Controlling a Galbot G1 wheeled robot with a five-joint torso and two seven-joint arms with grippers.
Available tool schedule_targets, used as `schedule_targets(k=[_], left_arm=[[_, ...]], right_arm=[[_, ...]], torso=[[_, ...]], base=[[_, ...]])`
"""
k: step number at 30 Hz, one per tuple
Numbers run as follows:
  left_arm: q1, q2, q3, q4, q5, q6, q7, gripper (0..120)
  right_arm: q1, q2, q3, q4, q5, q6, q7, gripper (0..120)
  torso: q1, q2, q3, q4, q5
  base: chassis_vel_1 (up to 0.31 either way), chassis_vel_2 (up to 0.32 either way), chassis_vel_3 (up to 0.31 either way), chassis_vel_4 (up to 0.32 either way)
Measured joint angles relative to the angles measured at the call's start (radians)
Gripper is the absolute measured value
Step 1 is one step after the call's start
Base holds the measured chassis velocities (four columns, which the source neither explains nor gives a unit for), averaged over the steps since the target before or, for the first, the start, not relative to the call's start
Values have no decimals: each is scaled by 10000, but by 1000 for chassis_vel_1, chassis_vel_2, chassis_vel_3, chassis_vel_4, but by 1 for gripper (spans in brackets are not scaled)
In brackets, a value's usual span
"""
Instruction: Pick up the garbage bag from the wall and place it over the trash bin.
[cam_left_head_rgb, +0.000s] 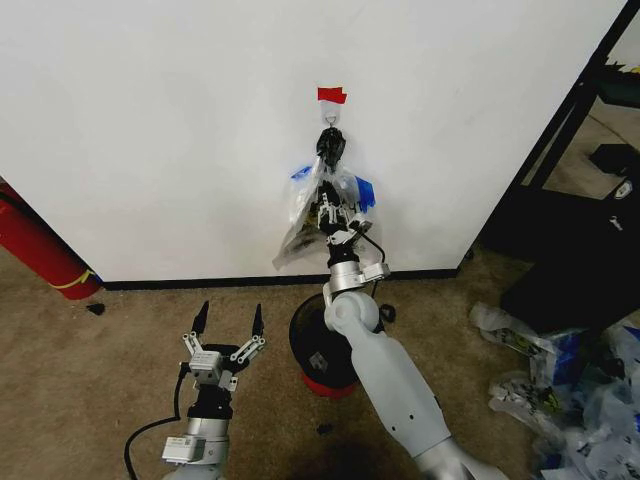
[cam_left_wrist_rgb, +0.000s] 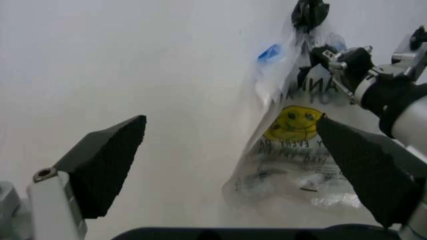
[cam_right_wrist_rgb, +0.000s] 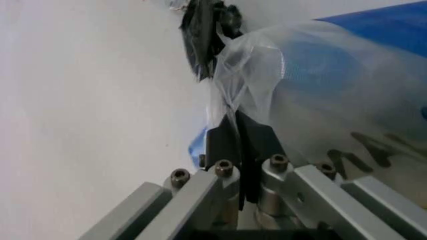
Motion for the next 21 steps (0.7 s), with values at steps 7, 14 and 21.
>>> schedule_targets(k=[7, 14, 21], left_arm=[[-39, -14, 18, 6, -26, 0, -27, 100], [-48, -1, 24, 2, -52, -6, -43, 100], [45, 56, 7, -99, -101, -53, -57, 100]], right_arm=[[-655, -392, 150, 209, -266, 1, -357, 0], [-1882, -908, 367, 961, -274, 78, -560, 0], [-3287, -1516, 660, 1689, -492, 357, -947, 0]], torso=[[0, 2, 0, -1, 0], [0, 2, -1, -1, 0], [-1, 2, -1, -1, 2]], base=[[0, 0, 0, 0], [0, 0, 0, 0], [0, 0, 0, 0]])
